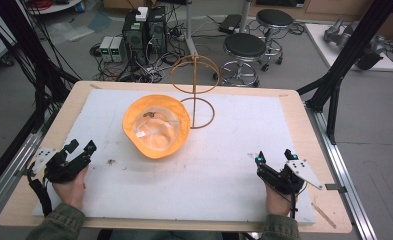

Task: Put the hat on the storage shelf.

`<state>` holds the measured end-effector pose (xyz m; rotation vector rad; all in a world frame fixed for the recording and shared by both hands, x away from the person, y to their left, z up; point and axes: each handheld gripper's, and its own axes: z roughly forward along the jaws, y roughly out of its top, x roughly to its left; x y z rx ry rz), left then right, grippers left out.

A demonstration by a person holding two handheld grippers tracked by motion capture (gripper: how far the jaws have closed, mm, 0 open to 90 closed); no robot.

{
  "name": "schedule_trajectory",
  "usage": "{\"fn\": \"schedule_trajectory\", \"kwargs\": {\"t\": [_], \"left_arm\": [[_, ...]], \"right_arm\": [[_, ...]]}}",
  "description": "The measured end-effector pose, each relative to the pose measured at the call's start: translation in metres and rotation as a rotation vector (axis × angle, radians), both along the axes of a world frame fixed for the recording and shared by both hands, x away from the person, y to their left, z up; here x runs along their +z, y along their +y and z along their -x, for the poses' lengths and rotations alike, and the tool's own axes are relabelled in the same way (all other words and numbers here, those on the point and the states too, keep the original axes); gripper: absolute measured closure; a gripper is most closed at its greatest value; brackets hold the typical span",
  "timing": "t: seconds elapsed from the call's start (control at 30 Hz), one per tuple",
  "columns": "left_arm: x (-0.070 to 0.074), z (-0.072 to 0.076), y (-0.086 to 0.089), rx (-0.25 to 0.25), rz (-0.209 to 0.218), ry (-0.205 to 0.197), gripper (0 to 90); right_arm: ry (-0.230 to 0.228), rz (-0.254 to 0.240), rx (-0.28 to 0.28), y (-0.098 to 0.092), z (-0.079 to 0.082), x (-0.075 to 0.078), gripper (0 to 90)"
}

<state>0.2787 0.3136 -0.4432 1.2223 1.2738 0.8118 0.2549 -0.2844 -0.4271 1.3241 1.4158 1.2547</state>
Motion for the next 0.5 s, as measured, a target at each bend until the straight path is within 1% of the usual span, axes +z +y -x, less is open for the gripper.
{"fn": "schedule_trajectory", "kwargs": {"t": [0.13, 0.27, 0.5], "left_arm": [[-0.0002, -0.0004, 0.0000, -0.001, 0.009, 0.001, 32.4], [-0.0014, -0.0020, 0.0000, -0.015, 0.020, 0.013, 32.4], [-0.0015, -0.0028, -0.0007, -0.019, 0.019, 0.011, 32.4]], "right_arm": [[0.002, 0.003, 0.002, -0.0004, -0.0003, -0.0002, 10.0], [0.004, 0.000, 0.003, -0.0004, 0.0007, 0.0001, 10.0], [0.005, 0.005, 0.003, -0.0005, 0.0012, -0.0001, 10.0]]}}
